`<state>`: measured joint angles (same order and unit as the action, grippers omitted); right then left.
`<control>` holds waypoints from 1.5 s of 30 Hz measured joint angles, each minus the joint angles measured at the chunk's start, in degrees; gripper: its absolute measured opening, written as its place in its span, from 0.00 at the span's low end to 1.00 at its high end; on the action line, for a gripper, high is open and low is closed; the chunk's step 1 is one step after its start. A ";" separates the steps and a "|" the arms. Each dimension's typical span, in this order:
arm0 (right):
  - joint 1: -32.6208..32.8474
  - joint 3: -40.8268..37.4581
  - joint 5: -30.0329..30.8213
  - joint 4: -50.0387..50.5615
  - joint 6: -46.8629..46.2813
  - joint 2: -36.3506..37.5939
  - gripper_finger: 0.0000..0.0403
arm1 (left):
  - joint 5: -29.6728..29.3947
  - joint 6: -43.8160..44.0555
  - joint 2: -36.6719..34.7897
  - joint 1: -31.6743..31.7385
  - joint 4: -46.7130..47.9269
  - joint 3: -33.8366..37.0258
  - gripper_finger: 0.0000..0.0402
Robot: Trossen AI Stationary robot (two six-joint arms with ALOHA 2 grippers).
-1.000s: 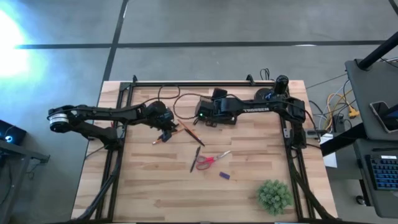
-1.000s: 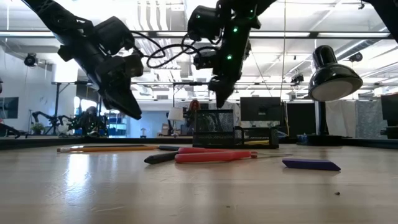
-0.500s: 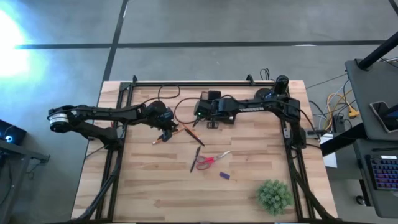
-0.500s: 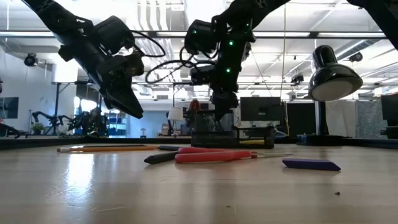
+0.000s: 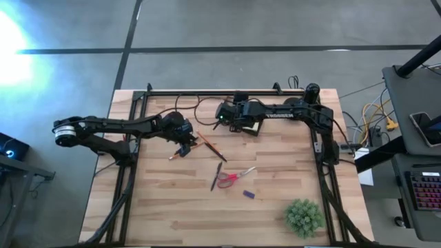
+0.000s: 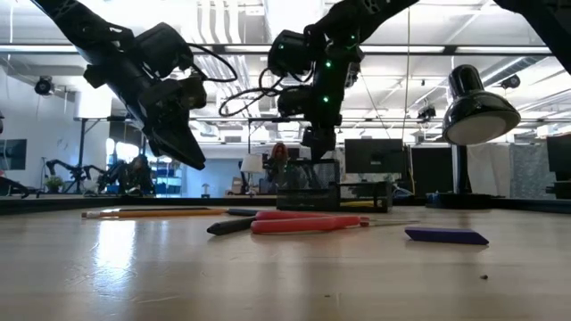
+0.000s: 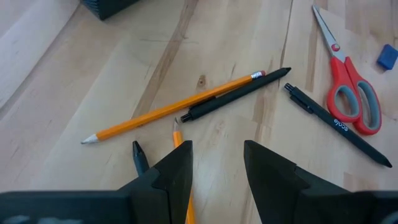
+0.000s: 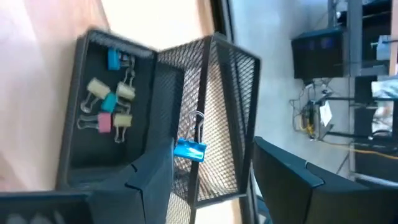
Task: Pick and place office supplies into organizer
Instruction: Put the blue binder clip into the desk organizer
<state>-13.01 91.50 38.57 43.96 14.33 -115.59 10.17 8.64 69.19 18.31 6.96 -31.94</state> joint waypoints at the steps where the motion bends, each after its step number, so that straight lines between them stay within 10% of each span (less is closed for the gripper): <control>1: 0.24 0.14 0.02 0.73 0.67 0.00 0.50 | 0.00 0.00 0.02 0.00 -0.02 0.00 0.32; 9: 0.59 3.69 -7.04 3.34 -18.31 0.09 0.50 | 0.01 -0.25 0.11 0.00 -0.97 -0.64 0.32; 13: -0.32 3.52 -1.32 3.21 -19.39 0.11 0.50 | 0.02 -0.15 0.11 0.00 -2.25 -1.07 0.32; 29: -3.05 0.90 -14.19 2.80 -13.81 0.15 0.50 | 0.02 -0.07 0.11 0.00 -2.11 -1.61 0.32; 45: -5.72 1.53 0.30 -0.24 -10.93 0.15 0.50 | 0.02 -0.09 0.11 0.00 -2.23 -1.26 0.32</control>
<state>-18.73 93.02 38.87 43.72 3.40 -115.44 10.19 8.56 69.30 18.31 4.74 -33.21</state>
